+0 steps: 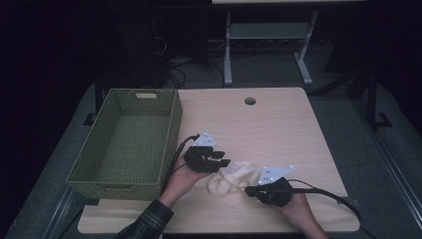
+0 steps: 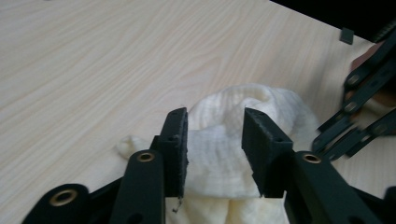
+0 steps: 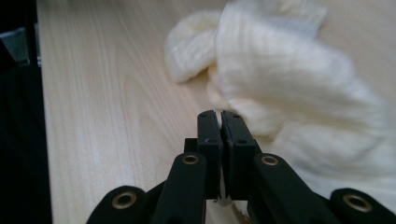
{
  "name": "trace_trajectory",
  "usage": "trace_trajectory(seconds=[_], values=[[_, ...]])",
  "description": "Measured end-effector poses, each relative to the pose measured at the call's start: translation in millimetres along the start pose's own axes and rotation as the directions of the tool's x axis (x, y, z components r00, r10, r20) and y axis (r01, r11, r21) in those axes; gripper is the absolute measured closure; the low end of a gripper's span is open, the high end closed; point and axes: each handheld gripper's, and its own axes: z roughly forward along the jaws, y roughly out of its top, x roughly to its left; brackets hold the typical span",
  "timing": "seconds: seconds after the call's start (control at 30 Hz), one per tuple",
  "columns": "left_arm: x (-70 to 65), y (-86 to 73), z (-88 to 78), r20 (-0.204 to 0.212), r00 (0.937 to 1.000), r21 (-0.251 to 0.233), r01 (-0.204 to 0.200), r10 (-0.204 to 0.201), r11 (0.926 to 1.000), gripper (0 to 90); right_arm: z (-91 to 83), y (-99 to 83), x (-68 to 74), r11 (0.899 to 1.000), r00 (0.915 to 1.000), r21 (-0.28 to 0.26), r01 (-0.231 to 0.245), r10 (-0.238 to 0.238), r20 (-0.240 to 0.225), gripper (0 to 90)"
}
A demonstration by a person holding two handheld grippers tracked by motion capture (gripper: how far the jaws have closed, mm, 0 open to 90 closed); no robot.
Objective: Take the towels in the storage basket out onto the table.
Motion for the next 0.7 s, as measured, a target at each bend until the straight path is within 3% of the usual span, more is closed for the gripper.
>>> trace_trajectory(seconds=[0.07,0.37,0.7], values=[[2.4,-0.4,-1.1,-0.015,0.9999,-0.002,0.004,-0.004,1.0,56.1,-15.0,4.7,-5.1,1.0,1.0,-0.03,0.005,-0.004,0.007,87.0],[3.8,-5.1,0.9,-0.038,0.9991,0.007,0.018,-0.018,0.9998,53.9,-46.1,13.9,-22.3,0.995,0.9993,-0.098,-0.004,0.008,0.036,87.0],[11.2,-7.9,1.9,-0.084,0.9963,0.018,0.017,-0.015,0.9997,50.1,-79.4,21.1,-55.6,0.989,0.9902,-0.147,-0.008,0.029,0.136,87.1]])
